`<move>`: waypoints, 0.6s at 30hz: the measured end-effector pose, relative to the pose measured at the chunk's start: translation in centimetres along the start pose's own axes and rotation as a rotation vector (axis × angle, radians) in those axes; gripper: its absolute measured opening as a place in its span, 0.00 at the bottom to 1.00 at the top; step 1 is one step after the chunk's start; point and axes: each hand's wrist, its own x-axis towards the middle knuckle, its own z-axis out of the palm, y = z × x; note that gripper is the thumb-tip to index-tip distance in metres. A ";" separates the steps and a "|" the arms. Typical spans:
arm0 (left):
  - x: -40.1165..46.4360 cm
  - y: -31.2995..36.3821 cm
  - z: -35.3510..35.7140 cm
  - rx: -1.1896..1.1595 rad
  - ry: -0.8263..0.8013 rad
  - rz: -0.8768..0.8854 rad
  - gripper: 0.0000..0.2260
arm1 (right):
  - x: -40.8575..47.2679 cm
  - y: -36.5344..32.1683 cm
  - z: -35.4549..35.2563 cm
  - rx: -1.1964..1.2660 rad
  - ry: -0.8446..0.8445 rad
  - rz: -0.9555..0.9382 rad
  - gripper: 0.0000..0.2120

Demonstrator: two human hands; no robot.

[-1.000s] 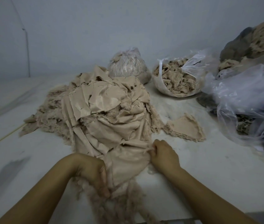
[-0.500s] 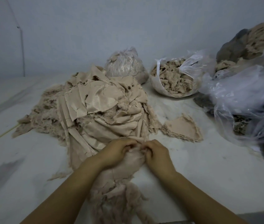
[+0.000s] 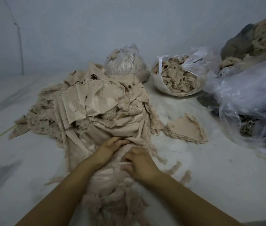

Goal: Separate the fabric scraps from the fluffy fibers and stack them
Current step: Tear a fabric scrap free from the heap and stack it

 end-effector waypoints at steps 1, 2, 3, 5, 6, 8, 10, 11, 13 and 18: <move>-0.1 -0.2 0.0 0.024 0.025 0.002 0.13 | 0.1 0.2 -0.1 0.032 0.023 0.015 0.14; -0.3 -0.5 -0.1 0.078 0.050 0.014 0.13 | 0.1 0.4 -0.1 0.069 0.040 0.011 0.12; -0.4 -0.8 0.0 0.146 0.064 0.034 0.13 | -0.1 0.6 -0.1 0.090 0.046 -0.009 0.11; -0.5 -1.5 -0.1 0.276 0.056 0.071 0.14 | -1.0 1.3 -0.3 0.125 0.063 -0.054 0.09; -0.5 -1.7 -0.2 0.331 0.053 0.089 0.13 | -1.5 1.8 -0.5 0.148 0.086 -0.070 0.09; -0.3 -1.9 -0.3 0.450 0.047 0.105 0.14 | -2.5 2.8 -1.3 0.194 0.109 -0.089 0.07; -0.2 -2.1 -0.2 0.597 0.020 0.131 0.18 | -3.6 3.8 -2.3 0.219 0.093 -0.136 0.06; -0.2 -2.3 -0.2 0.674 0.003 0.159 0.21 | -4.1 4.1 -2.7 0.217 0.066 -0.172 0.07; -0.2 -2.4 0.0 0.785 -0.021 0.199 0.24 | -5.0 4.6 -3.3 0.214 0.009 -0.231 0.07; -0.5 -1.4 0.8 0.847 0.077 0.201 0.19 | -6.5 6.5 -4.9 0.194 -0.002 -0.140 0.04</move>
